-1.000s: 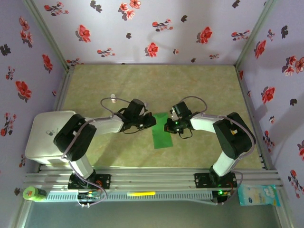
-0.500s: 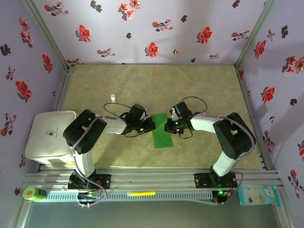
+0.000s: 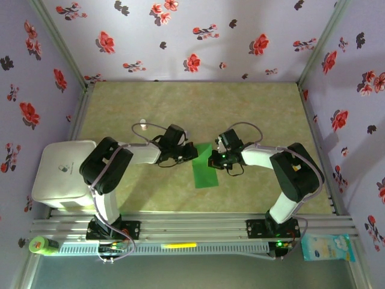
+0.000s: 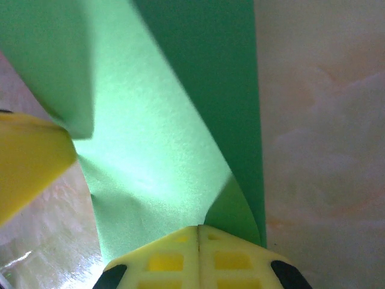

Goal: Fold a paper plane with a square sheet of paper (pick it up from the middle)
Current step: First fold the square sheet of paper in half at the center of the table.

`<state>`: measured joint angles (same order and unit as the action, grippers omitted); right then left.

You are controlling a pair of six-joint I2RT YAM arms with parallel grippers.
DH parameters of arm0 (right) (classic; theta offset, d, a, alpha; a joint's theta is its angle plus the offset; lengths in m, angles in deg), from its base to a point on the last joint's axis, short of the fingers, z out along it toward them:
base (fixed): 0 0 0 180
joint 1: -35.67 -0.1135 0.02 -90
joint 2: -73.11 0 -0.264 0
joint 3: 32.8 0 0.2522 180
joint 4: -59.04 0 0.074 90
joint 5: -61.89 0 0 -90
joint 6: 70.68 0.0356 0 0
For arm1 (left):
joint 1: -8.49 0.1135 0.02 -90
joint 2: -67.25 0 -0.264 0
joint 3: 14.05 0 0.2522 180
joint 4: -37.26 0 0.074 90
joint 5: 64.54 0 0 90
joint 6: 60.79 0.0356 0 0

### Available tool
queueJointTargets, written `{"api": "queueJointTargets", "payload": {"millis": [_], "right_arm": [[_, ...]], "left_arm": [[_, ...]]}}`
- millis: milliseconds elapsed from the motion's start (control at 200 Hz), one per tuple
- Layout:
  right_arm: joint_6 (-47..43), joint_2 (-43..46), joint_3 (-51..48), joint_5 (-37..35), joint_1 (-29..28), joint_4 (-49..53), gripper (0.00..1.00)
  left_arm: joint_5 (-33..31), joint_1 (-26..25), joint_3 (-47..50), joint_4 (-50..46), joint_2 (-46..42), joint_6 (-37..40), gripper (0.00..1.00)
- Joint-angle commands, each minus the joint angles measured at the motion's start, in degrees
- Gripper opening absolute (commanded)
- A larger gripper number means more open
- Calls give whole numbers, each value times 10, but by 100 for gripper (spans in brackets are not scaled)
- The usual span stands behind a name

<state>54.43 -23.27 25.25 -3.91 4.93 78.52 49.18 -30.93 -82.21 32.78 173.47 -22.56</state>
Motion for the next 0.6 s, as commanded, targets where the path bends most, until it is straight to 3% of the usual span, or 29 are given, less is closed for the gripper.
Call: {"api": "queueJointTargets", "payload": {"millis": [0, 420, 595], "right_arm": [[9, -28, -28, -54, 3, 72, 0], [9, -21, -35, -55, 3, 74, 0], [7, -21, -33, -57, 3, 76, 0]], "left_arm": [[11, 10, -9, -25, 24, 24, 1], [8, 20, -19, -40, 52, 31, 0], [19, 21, -66, -98, 34, 49, 1]]}}
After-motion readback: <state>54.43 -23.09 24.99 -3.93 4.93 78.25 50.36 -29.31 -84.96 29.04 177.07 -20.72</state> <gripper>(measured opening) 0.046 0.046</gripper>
